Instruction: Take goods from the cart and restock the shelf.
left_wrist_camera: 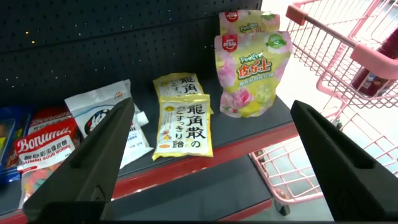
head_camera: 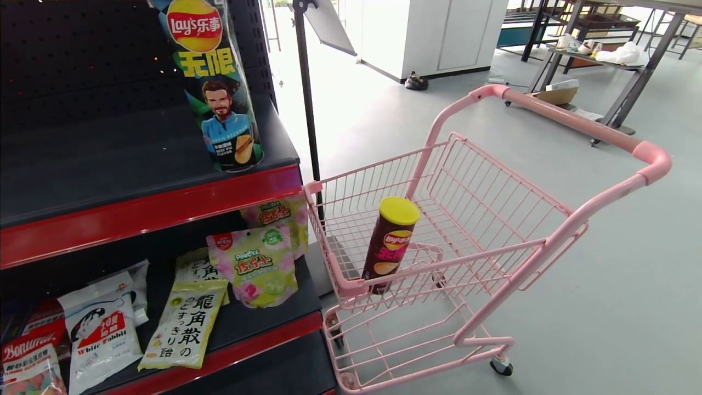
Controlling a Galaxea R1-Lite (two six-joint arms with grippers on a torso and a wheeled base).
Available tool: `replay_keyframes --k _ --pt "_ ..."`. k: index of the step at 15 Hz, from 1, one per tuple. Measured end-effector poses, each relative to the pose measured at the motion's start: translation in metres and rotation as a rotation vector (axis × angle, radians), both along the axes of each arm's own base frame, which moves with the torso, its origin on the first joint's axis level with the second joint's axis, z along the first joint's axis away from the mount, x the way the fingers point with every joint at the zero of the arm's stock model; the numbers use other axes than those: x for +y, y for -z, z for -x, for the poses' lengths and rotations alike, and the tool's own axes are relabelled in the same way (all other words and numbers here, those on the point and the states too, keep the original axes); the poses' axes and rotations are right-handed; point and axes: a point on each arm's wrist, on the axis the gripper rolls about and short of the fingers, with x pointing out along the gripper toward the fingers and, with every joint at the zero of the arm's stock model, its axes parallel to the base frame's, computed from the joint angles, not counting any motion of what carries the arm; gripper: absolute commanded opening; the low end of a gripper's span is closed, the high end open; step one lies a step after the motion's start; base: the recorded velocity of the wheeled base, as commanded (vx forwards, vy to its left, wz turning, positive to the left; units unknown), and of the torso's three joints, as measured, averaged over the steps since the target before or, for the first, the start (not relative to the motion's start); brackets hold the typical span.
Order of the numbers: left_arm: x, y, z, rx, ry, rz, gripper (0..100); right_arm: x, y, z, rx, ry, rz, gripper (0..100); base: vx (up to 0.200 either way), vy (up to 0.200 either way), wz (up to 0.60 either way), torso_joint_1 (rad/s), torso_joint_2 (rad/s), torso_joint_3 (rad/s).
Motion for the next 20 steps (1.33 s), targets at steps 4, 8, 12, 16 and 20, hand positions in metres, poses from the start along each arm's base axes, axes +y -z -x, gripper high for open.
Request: replay_keyframes --k 4,8,12,16,20 --pt "0.0 0.0 0.0 0.0 0.0 0.0 100 0.025 -0.001 -0.102 0.131 -0.154 -0.036 100 0.0 0.0 0.0 0.0 0.0 0.0" --pt "0.0 0.0 0.0 -0.001 0.0 -0.001 100 0.057 0.041 -0.177 0.136 -0.245 -0.049 100 0.0 0.0 0.0 0.0 0.0 0.0" --pt "0.0 0.0 0.0 -0.001 0.0 -0.001 100 0.083 0.077 -0.192 0.27 -0.33 -0.026 100 0.0 0.0 0.0 0.0 0.0 0.0" --pt "0.0 0.0 0.0 -0.001 0.0 -0.001 100 0.104 0.085 -0.202 0.3 -0.385 -0.012 100 0.0 0.0 0.0 0.0 0.0 0.0" --pt "0.0 0.0 0.0 -0.001 -0.001 -0.001 100 0.123 0.092 -0.215 0.316 -0.424 0.001 100 0.0 0.0 0.0 0.0 0.0 0.0"
